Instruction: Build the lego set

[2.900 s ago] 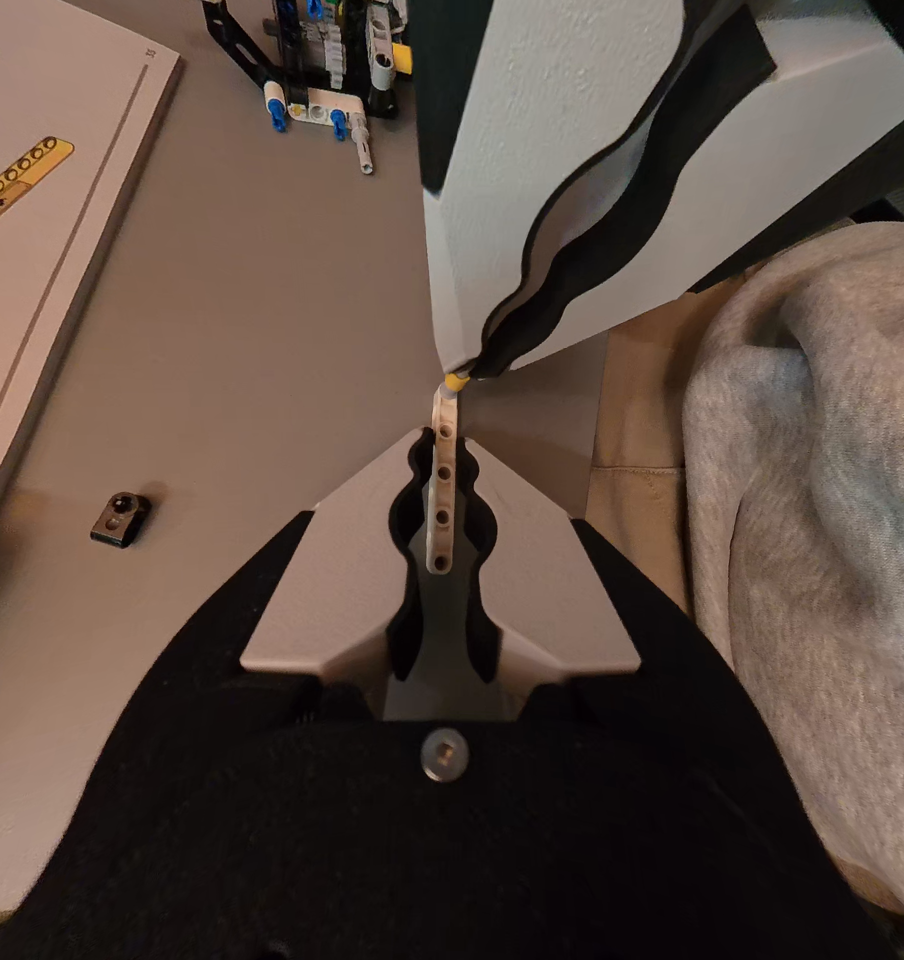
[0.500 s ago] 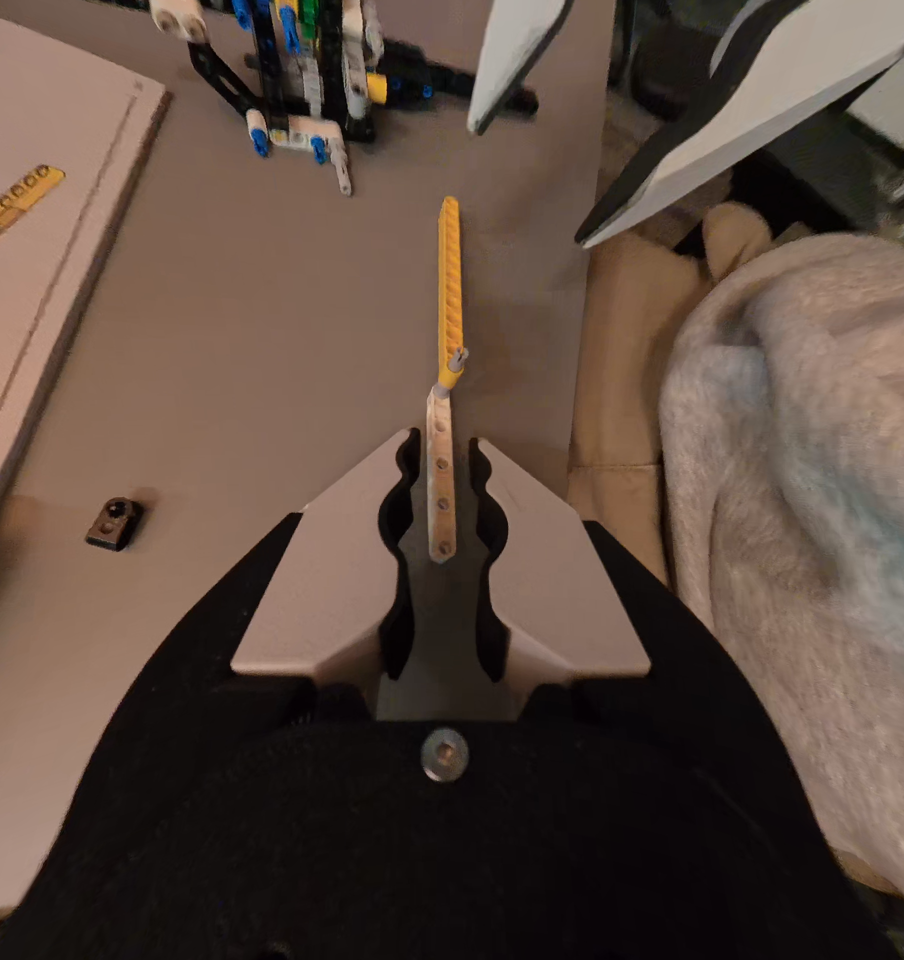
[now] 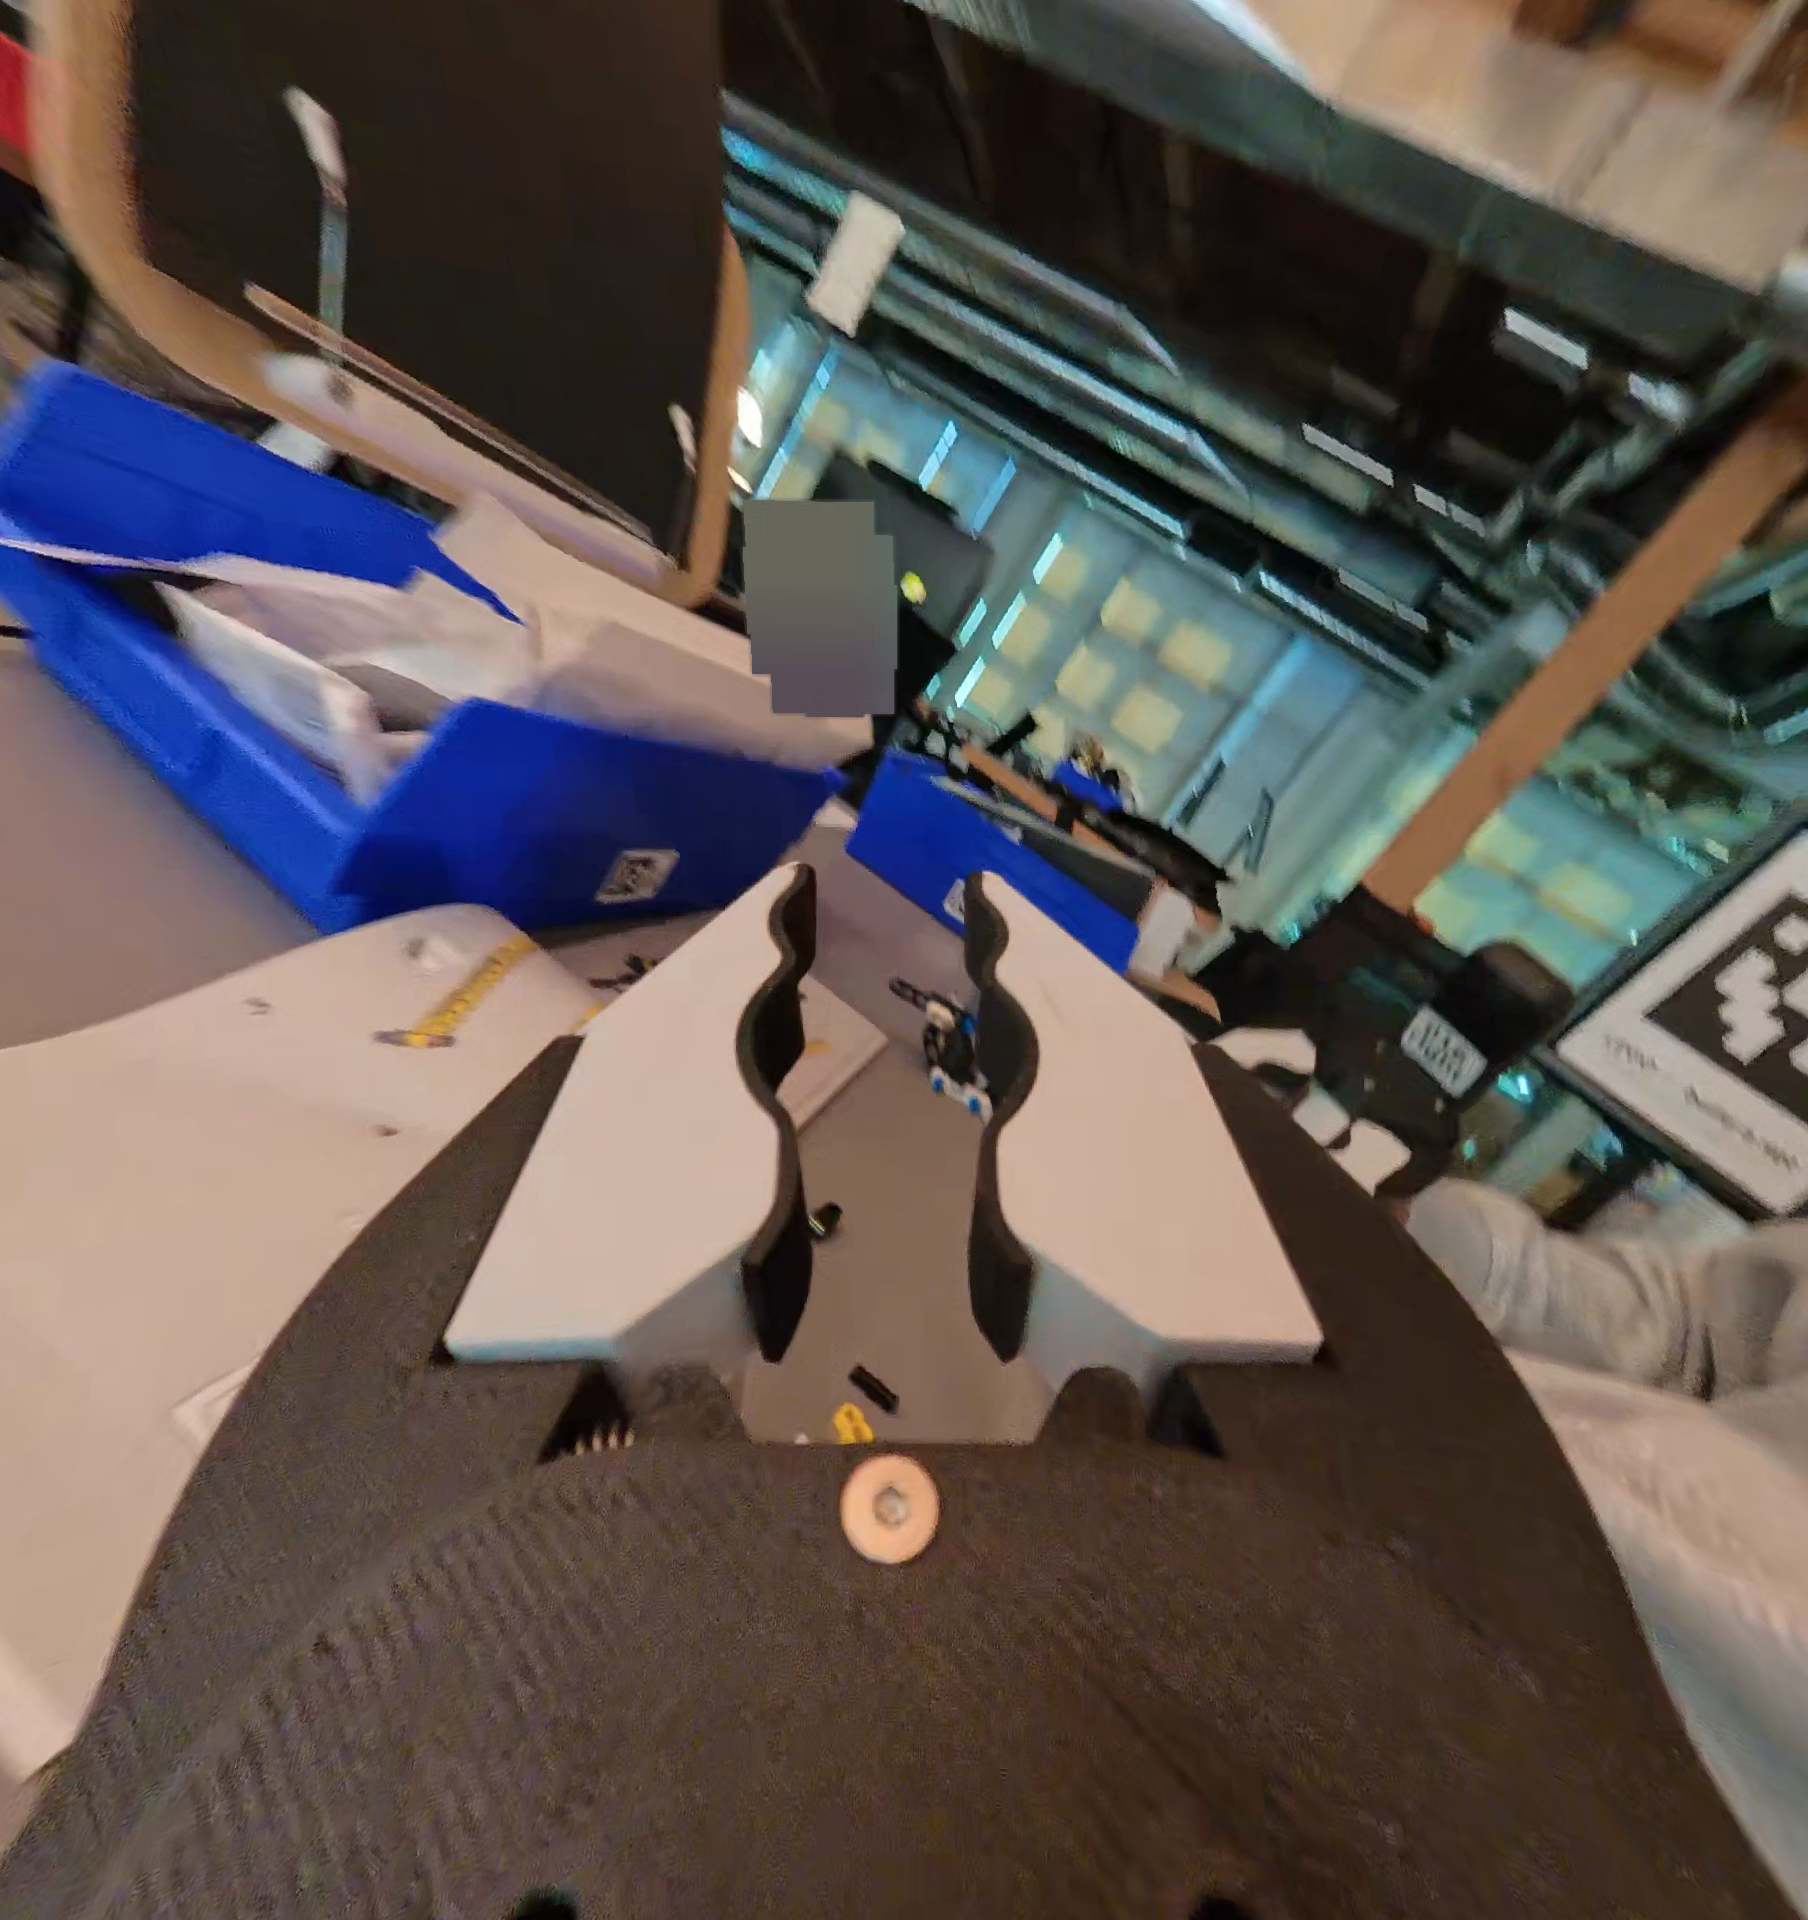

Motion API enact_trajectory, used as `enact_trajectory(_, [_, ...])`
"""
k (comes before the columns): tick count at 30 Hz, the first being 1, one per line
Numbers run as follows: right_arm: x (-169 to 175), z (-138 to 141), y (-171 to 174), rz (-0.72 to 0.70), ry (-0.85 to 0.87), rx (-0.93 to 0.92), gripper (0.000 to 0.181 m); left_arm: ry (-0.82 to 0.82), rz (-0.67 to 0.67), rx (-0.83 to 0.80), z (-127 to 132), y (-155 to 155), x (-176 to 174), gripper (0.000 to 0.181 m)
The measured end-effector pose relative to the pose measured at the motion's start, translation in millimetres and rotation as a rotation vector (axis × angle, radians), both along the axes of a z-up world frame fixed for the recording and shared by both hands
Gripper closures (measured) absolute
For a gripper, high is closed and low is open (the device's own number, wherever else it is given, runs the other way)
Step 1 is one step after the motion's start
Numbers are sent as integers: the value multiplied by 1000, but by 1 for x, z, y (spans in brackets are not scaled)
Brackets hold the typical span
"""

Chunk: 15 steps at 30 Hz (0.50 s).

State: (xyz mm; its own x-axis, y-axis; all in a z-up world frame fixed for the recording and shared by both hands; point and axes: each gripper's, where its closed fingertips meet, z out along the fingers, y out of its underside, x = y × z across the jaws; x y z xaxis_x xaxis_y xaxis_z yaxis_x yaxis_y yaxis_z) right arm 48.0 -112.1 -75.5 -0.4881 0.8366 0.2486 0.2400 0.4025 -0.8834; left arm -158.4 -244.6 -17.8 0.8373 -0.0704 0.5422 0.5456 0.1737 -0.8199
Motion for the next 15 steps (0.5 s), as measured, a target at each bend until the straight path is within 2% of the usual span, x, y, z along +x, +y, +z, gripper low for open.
enact_trajectory(1, [-1, -2, -3, 23, 19, -50, 121, -22, 31, 29, 3, -8, -8, 154])
enact_trajectory(3, [-6, -8, -3, 38, 30, -127, 120, -59, 64, 81, 6, -20, -19, 153])
enact_trajectory(7, [-13, -10, -2, 64, 80, -264, 132, -91, 76, 101, 3, -23, -25, 153])
enact_trajectory(15, [-15, -19, 10, 57, 38, -216, 135, -81, 37, 27, -10, -4, -18, 153])
